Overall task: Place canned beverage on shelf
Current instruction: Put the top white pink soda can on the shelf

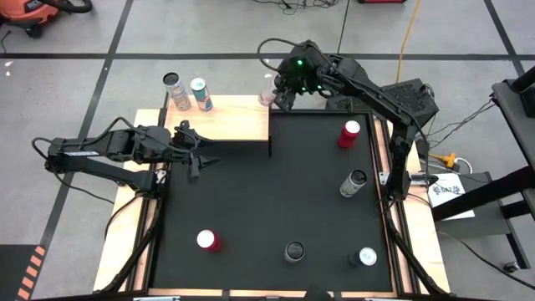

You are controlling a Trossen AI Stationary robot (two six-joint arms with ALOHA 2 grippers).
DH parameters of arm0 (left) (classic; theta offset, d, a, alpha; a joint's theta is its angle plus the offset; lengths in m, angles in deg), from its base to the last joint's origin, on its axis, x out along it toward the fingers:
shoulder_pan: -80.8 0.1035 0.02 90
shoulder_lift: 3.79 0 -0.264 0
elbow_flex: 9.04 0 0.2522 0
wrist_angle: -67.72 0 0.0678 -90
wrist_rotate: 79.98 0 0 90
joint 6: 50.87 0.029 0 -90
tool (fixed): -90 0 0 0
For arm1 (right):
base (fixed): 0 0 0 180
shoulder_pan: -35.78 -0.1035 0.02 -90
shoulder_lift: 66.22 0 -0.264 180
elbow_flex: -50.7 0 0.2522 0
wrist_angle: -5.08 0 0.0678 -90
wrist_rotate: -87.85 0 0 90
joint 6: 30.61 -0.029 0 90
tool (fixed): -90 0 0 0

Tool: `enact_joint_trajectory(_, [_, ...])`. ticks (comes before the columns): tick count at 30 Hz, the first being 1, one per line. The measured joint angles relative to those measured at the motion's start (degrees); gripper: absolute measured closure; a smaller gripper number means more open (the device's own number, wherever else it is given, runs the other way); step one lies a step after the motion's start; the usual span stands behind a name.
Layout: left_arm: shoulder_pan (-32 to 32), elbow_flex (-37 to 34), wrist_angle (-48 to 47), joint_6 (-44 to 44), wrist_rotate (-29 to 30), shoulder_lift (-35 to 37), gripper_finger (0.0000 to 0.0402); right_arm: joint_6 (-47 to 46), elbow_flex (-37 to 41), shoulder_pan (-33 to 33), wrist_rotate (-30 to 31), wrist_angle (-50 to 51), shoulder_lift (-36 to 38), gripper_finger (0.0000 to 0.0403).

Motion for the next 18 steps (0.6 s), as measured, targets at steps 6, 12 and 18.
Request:
enact_joint_trajectory(6, [0.0,0.0,0.02,0.0,0.0,0.0,0.0148,0.09,0.0,0.02,-0.59,-4.14,0.0,0.0183])
enact_joint_trajectory(12, [0.0,0.0,0.02,0.0,0.0,0.0,0.0148,-1.1,0.0,0.31,-4.98,-7.61,0.0,0.0183])
enact_joint_trajectory(18, [0.0,0.0,0.02,0.02,0.0,0.0,0.0148,-2.79,0.02,0.68,-6.05,-11.03,-0.02,0.0183])
